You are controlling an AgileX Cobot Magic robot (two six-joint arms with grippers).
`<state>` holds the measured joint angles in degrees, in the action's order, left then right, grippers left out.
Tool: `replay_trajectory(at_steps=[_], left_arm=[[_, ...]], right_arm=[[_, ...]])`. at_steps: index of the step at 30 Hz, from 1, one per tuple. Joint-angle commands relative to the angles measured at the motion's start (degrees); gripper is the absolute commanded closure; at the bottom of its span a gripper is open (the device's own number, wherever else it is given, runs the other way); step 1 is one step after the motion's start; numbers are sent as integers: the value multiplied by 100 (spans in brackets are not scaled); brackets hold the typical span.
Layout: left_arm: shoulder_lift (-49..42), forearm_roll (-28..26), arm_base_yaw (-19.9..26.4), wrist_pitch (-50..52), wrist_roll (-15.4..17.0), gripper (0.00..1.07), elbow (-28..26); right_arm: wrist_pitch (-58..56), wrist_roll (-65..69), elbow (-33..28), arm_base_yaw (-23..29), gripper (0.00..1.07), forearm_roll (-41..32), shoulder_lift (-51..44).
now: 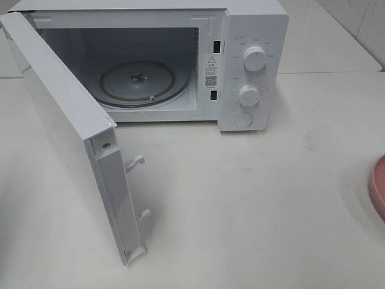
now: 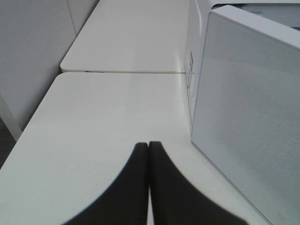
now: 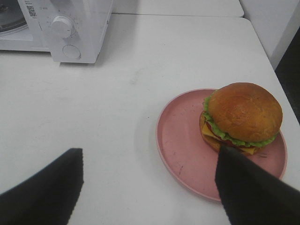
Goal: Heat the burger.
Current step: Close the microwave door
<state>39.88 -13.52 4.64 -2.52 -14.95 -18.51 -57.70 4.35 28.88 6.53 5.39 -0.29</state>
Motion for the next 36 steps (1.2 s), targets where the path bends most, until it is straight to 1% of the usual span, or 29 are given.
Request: replay_trajectory(at_steps=[1,2,4,7,8,9,10,11,12,13,14,15,16,17,18,19,20,21,22,23,24,25,26,28,31,35,36], left_arm=[[269,-23,0,917,-34,107,246],[269,-23,0,917,-34,107,246],[596,195,0,2011,17,107,573],[693,304,0,2240,86,107,653],[905,590,0,2773,378,107,773],[1123,1020,0,3083,762,107,825],[1123,1020,0,3083,762,107,825],[1249,1266,0,3100,940,107,825],[1249,1266,0,3100,940,107,825],[1495,1730,0,3272,1358,107,814],[1770,2108,0,3461,1662,107,802],[1770,2108,0,3461,1662,107,802],[1902,2263,0,3512,1805,107,768],[2120,2573,0,3615,2017,107,693],[2120,2573,0,3615,2017,107,693],[2217,2693,0,3696,2086,107,659],[2452,2997,0,3930,2212,107,613],[2452,2997,0,3930,2212,107,613],[2653,3266,0,4188,2366,107,607],[2773,3386,0,4314,2418,107,607],[2773,3386,0,4314,2418,107,607],[3014,3598,0,4624,2441,107,607],[3014,3598,0,4624,2441,107,607],[3312,3730,0,5042,2441,107,607],[3564,3741,0,5317,2441,107,602],[3759,3764,-6,5460,2441,107,527],[3850,3764,-132,5455,2435,107,453]], right_arm=[[74,-69,-11,-40,32,-6,-172],[74,-69,-11,-40,32,-6,-172],[74,-69,-11,-40,32,-6,-172],[74,-69,-11,-40,32,-6,-172],[74,-69,-11,-40,32,-6,-172],[74,-69,-11,-40,32,-6,-172],[74,-69,-11,-40,32,-6,-172],[74,-69,-11,-40,32,-6,-172],[74,-69,-11,-40,32,-6,-172],[74,-69,-11,-40,32,-6,-172],[74,-69,-11,-40,32,-6,-172],[74,-69,-11,-40,32,-6,-172],[74,-69,-11,-40,32,-6,-172],[74,-69,-11,-40,32,-6,-172],[74,-69,-11,-40,32,-6,-172],[74,-69,-11,-40,32,-6,-172],[74,-69,-11,-40,32,-6,-172],[74,-69,-11,-40,32,-6,-172],[74,-69,-11,-40,32,-6,-172],[74,-69,-11,-40,32,-6,-172],[74,-69,-11,-40,32,-6,-172],[74,-69,-11,-40,32,-6,-172],[74,-69,-11,-40,32,-6,-172],[74,-69,-11,-40,32,-6,-172],[74,-69,-11,-40,32,-6,-172],[74,-69,-11,-40,32,-6,-172],[74,-69,-11,-40,32,-6,-172]])
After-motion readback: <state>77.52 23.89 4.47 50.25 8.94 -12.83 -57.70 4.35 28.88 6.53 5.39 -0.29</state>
